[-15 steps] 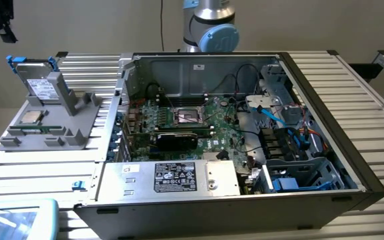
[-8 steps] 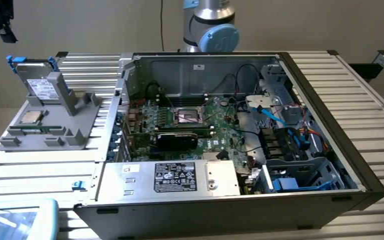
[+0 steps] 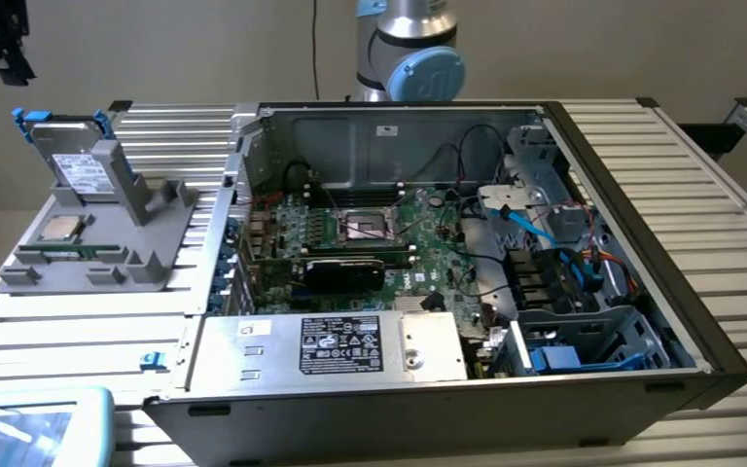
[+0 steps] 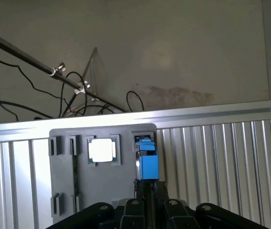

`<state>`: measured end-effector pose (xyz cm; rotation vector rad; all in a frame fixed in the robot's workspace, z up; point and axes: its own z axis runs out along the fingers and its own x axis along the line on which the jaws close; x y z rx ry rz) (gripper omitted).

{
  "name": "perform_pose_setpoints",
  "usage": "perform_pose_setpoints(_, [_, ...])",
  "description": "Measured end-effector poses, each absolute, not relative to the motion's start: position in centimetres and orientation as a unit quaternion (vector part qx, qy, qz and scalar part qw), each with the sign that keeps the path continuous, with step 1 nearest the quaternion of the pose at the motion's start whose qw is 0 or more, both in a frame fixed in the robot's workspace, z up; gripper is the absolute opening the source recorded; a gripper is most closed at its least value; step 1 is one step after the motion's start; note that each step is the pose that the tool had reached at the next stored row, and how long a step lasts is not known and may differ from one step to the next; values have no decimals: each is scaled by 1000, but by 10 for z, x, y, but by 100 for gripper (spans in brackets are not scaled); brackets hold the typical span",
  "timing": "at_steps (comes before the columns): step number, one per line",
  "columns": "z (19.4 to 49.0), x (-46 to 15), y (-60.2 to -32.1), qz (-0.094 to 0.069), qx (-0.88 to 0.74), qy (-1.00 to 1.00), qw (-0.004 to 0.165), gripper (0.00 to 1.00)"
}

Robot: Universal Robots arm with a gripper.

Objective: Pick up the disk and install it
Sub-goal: 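Pick up the disk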

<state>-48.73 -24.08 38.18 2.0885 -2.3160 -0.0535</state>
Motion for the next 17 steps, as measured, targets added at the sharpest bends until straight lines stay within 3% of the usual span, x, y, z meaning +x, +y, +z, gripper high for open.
perform_pose_setpoints(1, [382, -487, -241, -17, 670, -742, 11, 25])
perform_pose_setpoints(3, [382, -487, -241, -17, 670, -742, 11, 36])
perform_pose_setpoints(4, [382, -487, -241, -17, 670, -742, 11, 36])
perform_pose_setpoints(8, [380, -487, -240, -16, 669, -743, 12, 55])
perform_pose_setpoints(17, [363, -488, -238, -16, 670, -742, 12, 56])
